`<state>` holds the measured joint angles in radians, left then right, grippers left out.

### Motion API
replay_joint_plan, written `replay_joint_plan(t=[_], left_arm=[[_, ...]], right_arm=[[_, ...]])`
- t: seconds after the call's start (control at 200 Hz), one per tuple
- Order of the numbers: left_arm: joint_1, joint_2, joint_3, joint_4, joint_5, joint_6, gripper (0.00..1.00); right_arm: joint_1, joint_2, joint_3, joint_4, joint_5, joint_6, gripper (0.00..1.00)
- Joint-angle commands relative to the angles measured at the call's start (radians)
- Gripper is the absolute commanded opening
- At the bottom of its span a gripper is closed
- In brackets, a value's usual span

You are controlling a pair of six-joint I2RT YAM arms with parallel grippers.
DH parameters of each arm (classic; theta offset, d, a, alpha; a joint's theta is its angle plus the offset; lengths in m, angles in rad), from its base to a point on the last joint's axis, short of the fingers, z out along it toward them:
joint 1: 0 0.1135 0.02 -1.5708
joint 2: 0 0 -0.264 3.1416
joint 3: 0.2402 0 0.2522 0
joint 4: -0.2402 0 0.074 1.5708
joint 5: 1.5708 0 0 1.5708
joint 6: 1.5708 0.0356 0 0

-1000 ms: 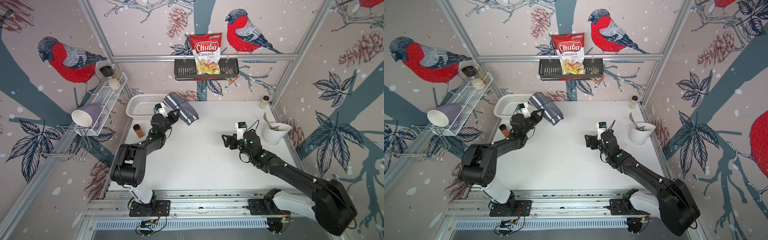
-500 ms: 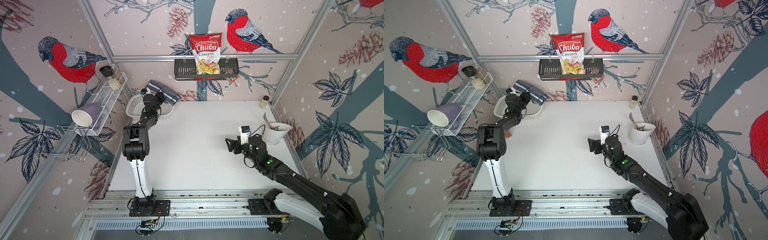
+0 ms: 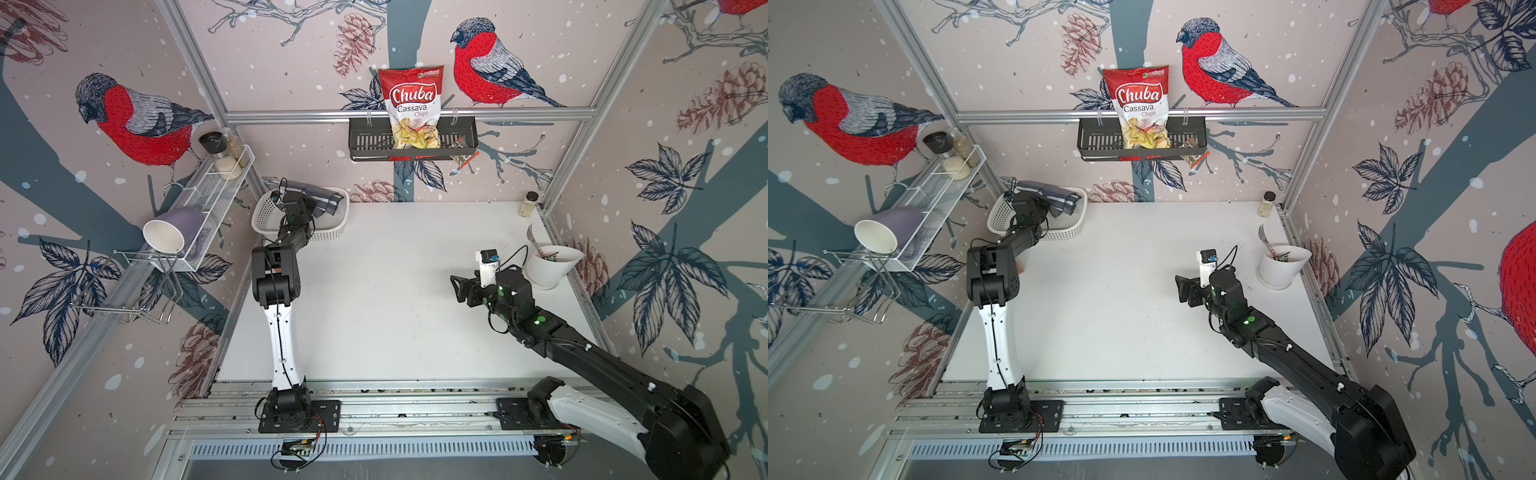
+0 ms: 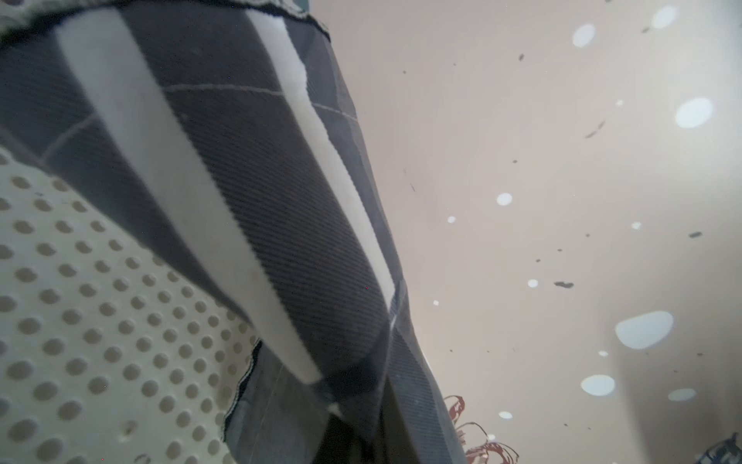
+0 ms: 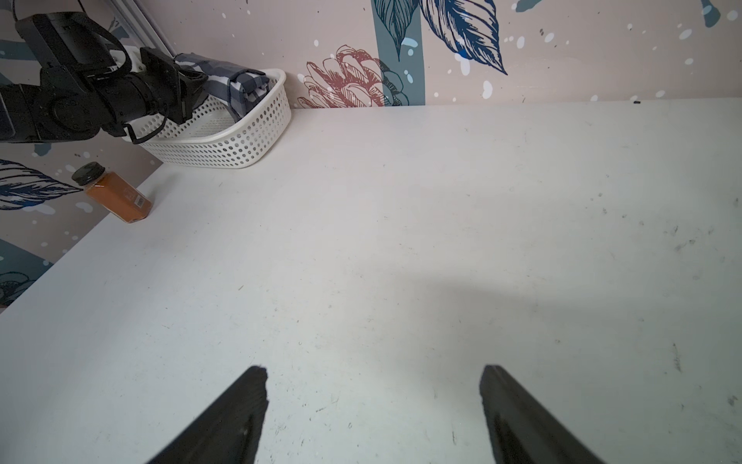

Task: Roll up the pillowcase
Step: Place the pillowcase in the bin.

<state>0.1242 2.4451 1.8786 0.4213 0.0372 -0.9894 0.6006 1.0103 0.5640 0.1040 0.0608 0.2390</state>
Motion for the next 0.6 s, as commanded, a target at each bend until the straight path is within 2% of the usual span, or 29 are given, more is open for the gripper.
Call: replay_joint_plan(t=[0.0,0.065,0.155,0.235,0.375,0.425,0.53,0.59], left_arm=[[0.006,0.042,0.126,-0.163,-0.040,0.038,0.00],[0.011,0.051,0.163,-0.245,-0.076,0.039,0.00],[0.011,0.041,0.181,-0.339,-0.141,0.053,0.35],[0.012,0.023,0.176,-0.371,-0.164,0.067,0.49],[0.014,-0.028,0.157,-0.422,-0.162,0.064,0.88],[0.012,-0.059,0.139,-0.447,-0.152,0.057,0.95],[-0.002,-0.177,0.004,-0.374,-0.109,0.080,0.95],[-0.045,-0.247,-0.082,-0.312,-0.129,0.159,0.95]], right_arm=[[0.000,0.019,0.012,0.014,-0.004,-0.001,0.88],[-0.001,0.031,0.024,0.011,0.010,0.008,0.88],[-0.001,0.039,0.037,0.015,0.036,0.006,0.90],[-0.001,0.037,0.048,0.025,0.081,0.009,0.91],[-0.004,0.023,0.049,0.094,0.096,0.007,0.93],[-0.004,0.025,0.057,0.109,0.098,0.007,0.94],[-0.007,0.035,0.086,0.108,0.105,0.008,0.97],[-0.015,0.042,0.091,0.126,0.120,0.010,0.99]])
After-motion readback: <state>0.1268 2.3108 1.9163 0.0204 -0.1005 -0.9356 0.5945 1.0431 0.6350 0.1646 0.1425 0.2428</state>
